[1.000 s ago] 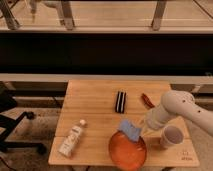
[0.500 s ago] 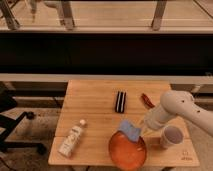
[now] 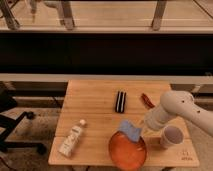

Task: Place the white sponge in the ceramic bowl

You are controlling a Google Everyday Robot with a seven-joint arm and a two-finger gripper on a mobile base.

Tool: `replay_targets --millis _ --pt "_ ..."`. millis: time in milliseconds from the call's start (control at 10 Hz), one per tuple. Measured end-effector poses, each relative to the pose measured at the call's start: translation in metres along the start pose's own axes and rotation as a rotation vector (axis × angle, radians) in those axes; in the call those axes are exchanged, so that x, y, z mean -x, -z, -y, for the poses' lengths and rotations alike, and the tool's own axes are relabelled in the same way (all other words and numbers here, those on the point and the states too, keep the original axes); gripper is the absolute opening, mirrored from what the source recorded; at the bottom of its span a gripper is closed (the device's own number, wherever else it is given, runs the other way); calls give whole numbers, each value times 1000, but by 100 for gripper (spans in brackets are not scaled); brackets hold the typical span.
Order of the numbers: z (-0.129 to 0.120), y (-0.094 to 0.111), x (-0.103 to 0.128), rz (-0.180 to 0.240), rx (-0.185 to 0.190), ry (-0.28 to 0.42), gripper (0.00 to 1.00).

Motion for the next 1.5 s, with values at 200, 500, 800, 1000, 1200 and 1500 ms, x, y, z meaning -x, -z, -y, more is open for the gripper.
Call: replay_targets --millis 200,500,800,1000,1200,1500 --pt "-1 0 0 -3 -1 2 1" --pt "-1 1 1 -10 0 10 1" --pt "-1 1 1 -15 0 14 1" --pt "-1 1 2 -19 -1 20 1" --pt "-2 1 3 -22 -2 23 1" --pt "-2 1 4 -28 -1 31 1"
